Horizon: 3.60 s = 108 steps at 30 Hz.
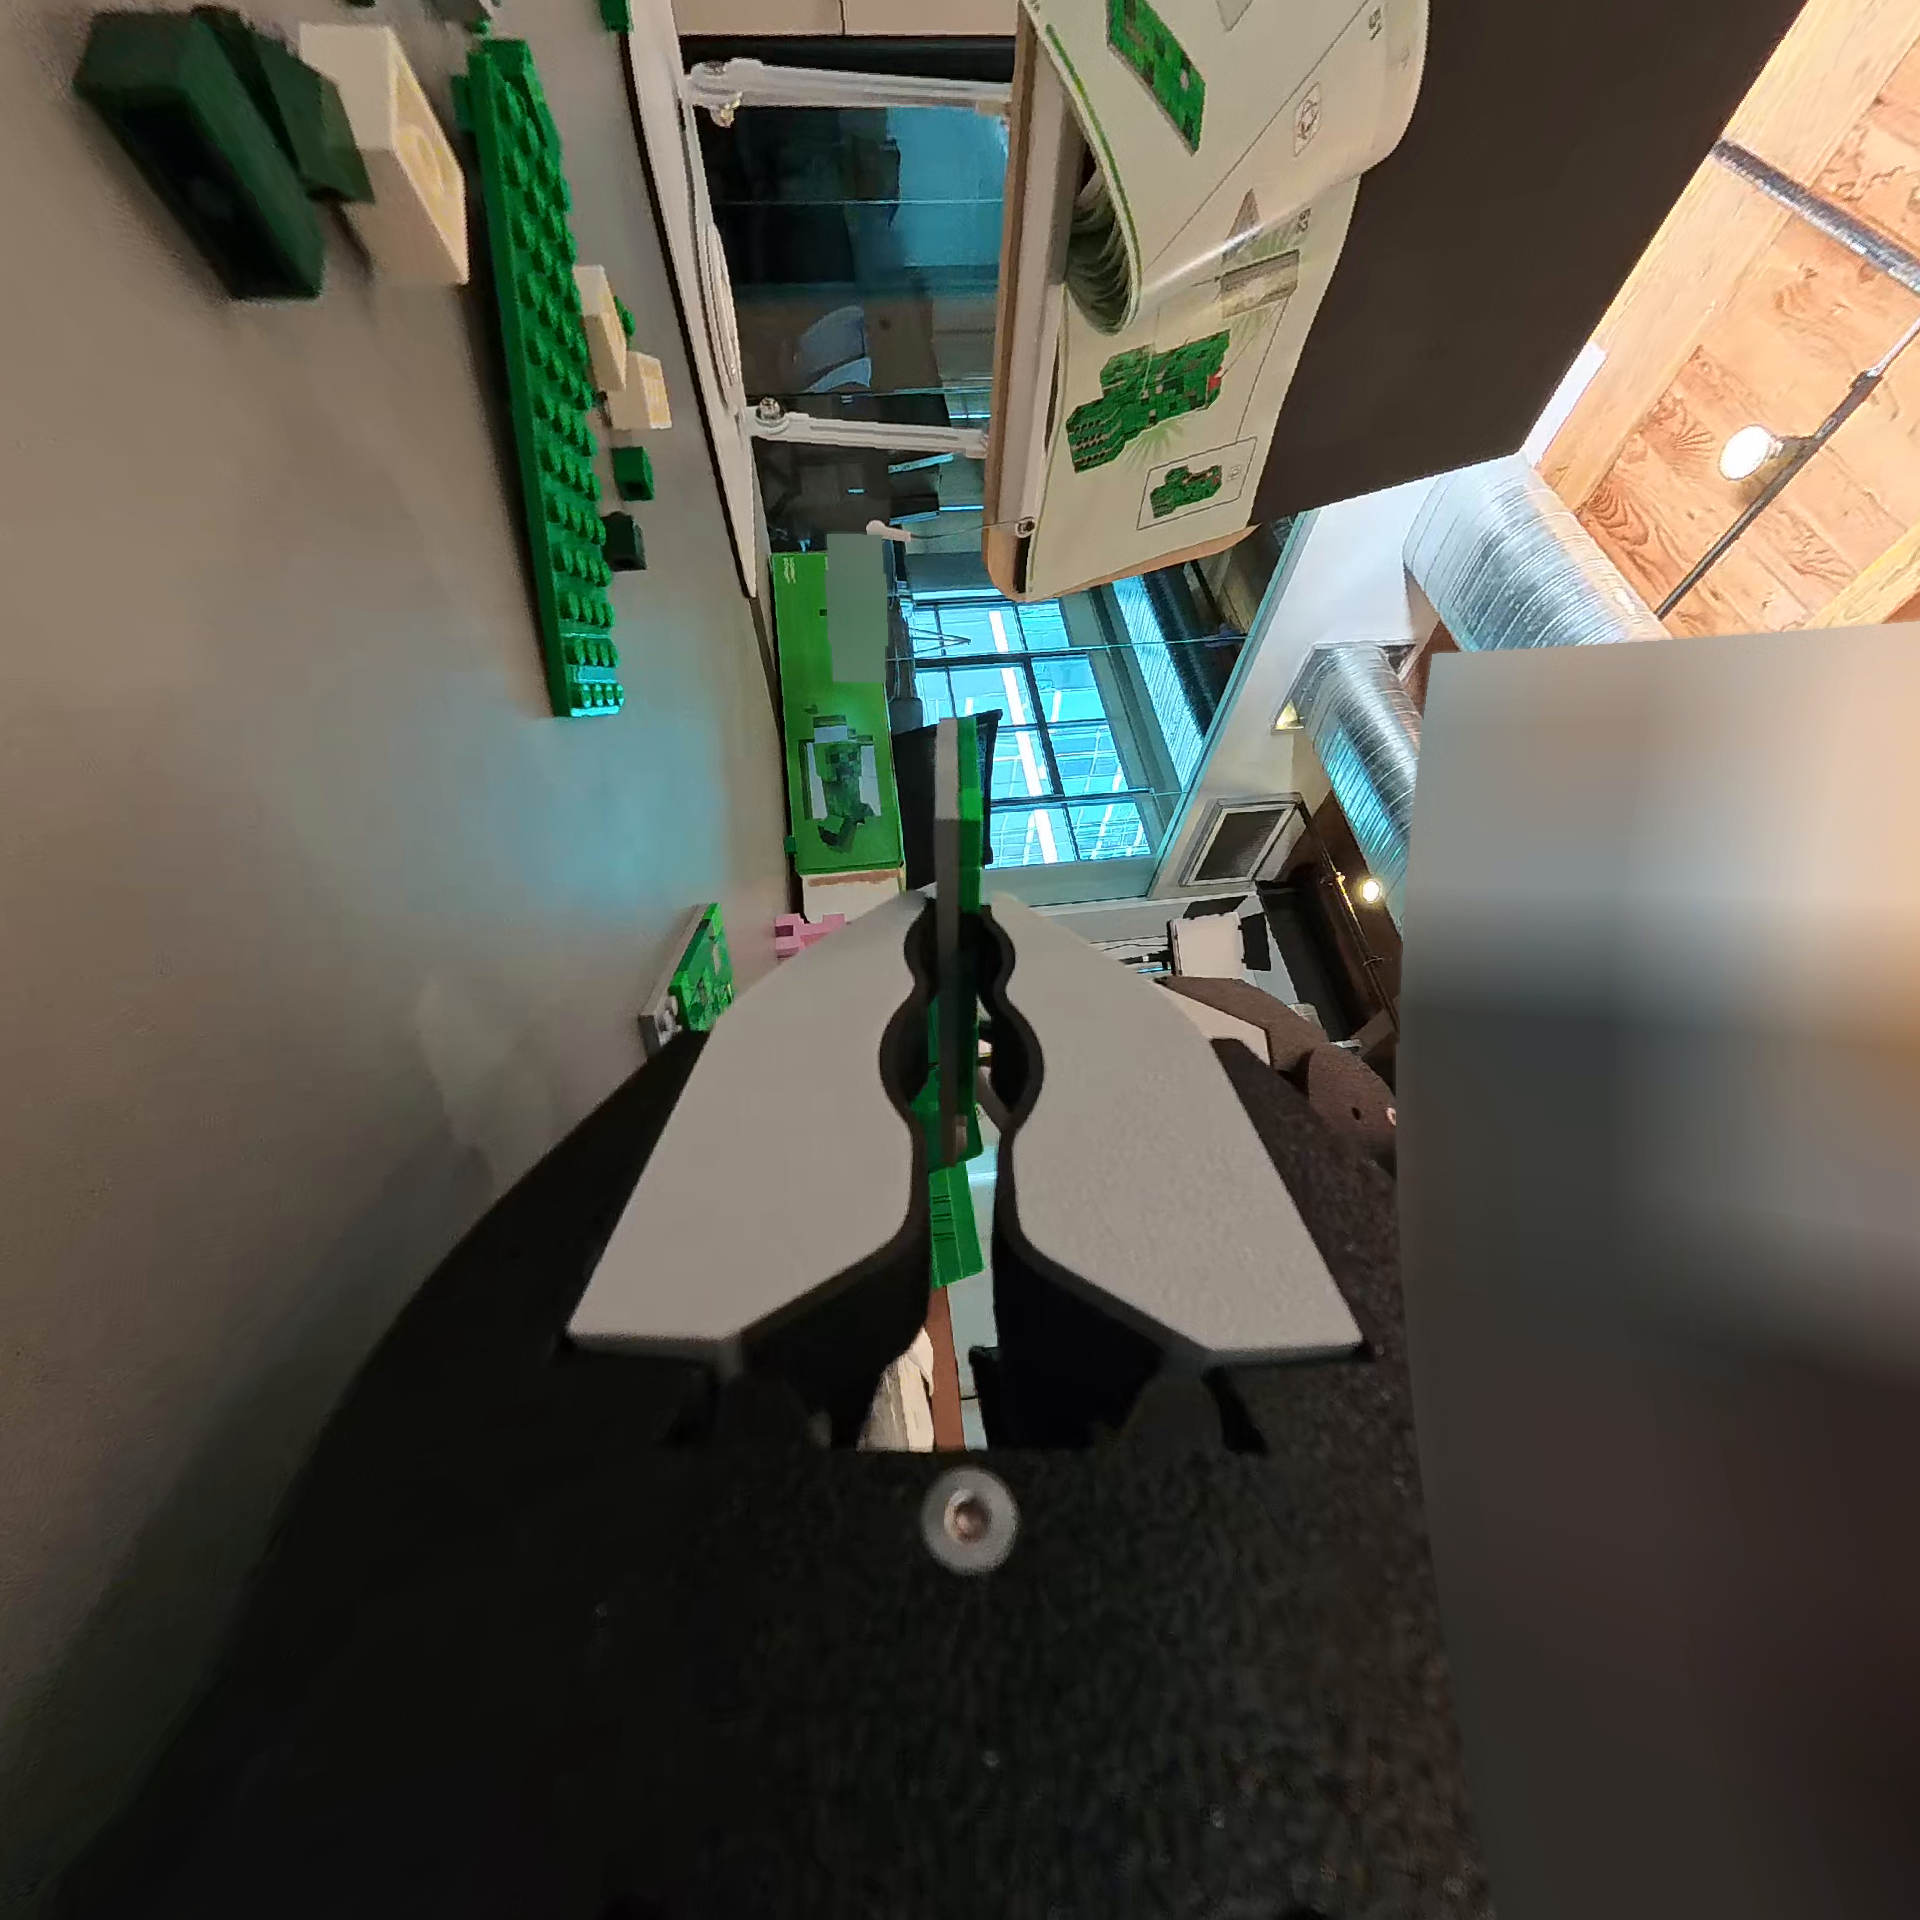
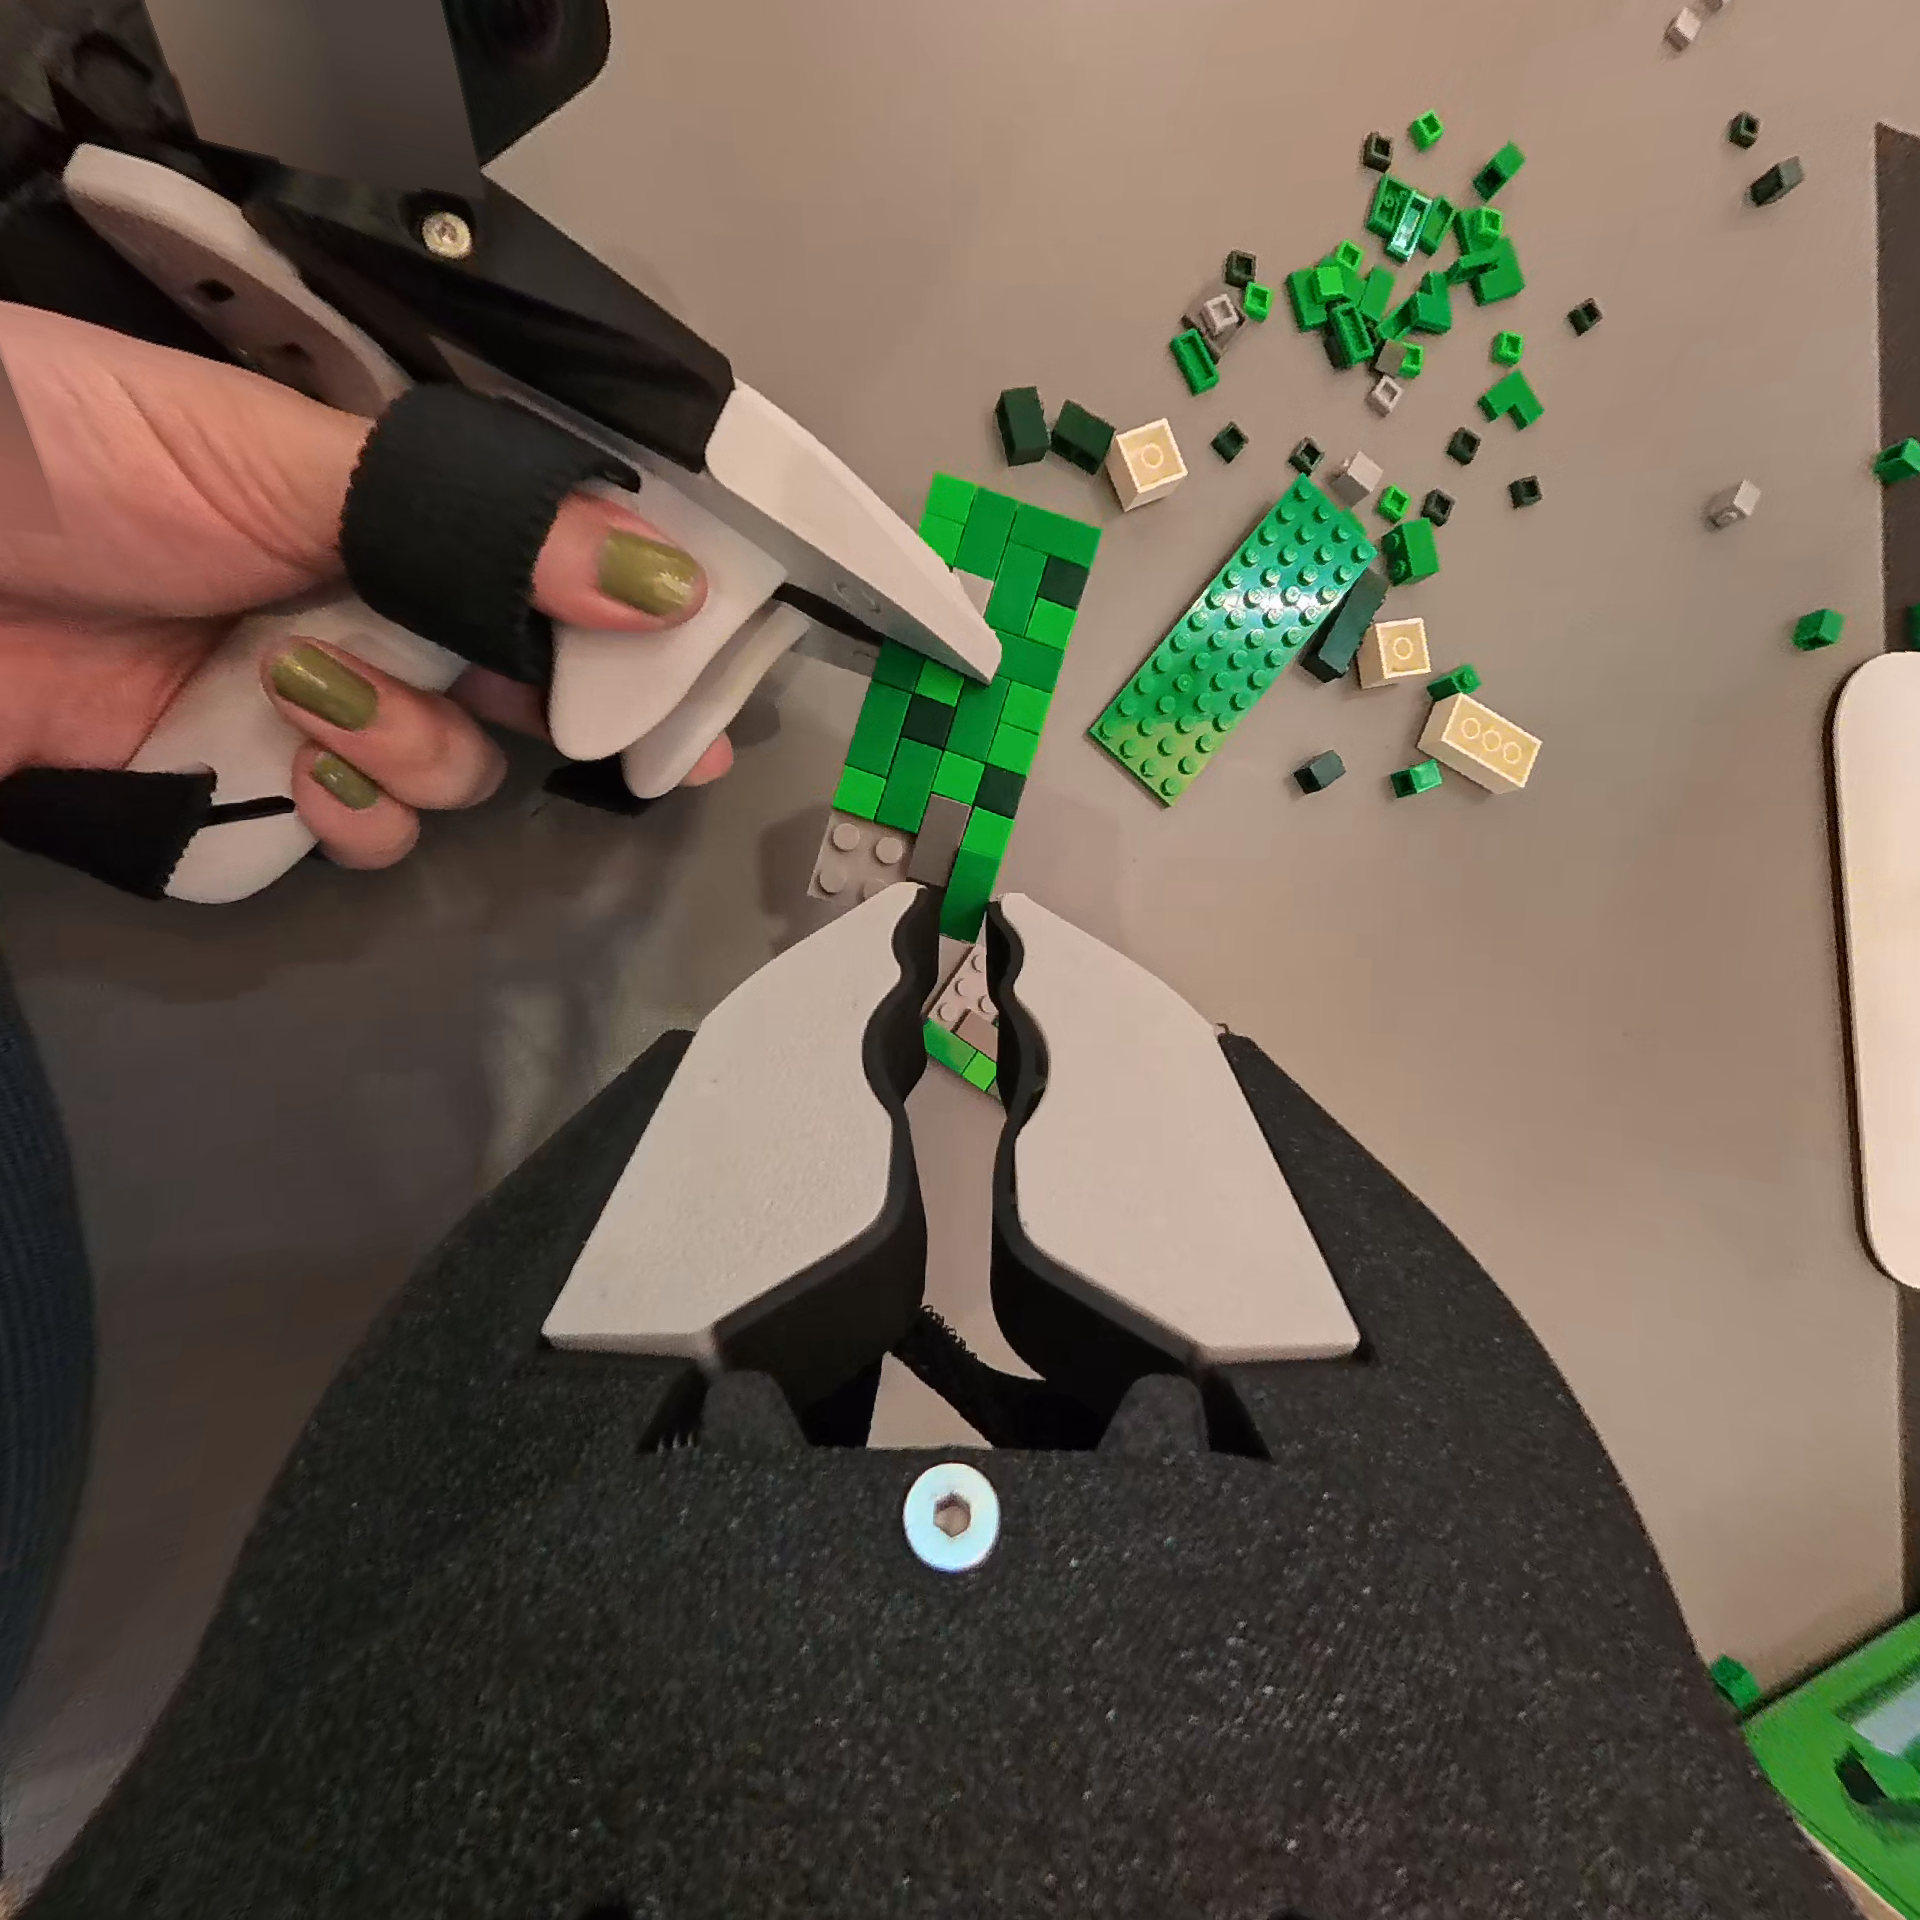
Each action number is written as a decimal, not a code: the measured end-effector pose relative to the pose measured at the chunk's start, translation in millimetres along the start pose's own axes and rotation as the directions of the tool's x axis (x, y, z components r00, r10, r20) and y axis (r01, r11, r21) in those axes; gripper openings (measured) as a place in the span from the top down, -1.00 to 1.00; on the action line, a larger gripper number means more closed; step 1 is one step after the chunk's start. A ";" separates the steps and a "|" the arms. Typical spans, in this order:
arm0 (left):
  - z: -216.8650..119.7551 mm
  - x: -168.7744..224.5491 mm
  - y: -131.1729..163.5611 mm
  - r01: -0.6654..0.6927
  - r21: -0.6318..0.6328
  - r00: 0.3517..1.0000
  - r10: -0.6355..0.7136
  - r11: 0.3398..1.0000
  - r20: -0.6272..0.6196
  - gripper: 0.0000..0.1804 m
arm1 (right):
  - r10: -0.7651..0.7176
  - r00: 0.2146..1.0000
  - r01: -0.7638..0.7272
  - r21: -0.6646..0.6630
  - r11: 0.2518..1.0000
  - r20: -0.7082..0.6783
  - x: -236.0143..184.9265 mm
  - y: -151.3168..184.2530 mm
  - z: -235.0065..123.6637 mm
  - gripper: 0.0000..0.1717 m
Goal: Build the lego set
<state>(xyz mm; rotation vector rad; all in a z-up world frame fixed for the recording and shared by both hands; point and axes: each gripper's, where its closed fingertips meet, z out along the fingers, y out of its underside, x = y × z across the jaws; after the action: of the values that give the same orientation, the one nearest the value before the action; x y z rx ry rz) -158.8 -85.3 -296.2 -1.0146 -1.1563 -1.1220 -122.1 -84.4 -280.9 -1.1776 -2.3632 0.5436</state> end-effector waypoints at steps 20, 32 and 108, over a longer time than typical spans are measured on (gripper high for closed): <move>0.9 6.5 14.6 0.074 -0.089 0.996 -0.078 0.993 -0.047 0.94 | 0.535 0.609 -0.744 0.187 0.642 0.586 8.4 -10.5 -43.1 0.67; 2.9 7.1 22.2 0.088 -0.127 0.994 -0.096 0.988 -0.057 0.94 | 0.580 0.171 -0.936 -0.054 0.349 0.797 -9.9 -5.0 -27.2 0.80; -2.1 24.0 114.4 -0.418 -0.904 0.875 0.306 0.091 -0.374 0.93 | 0.372 0.272 -0.863 0.054 0.502 0.888 -15.1 9.6 -62.7 0.93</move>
<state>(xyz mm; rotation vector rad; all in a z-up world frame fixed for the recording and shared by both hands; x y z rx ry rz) -44.4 -71.9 -276.0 -2.0869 0.1847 -1.4408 -73.6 -82.1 -237.4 -1.8541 -1.7867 2.3542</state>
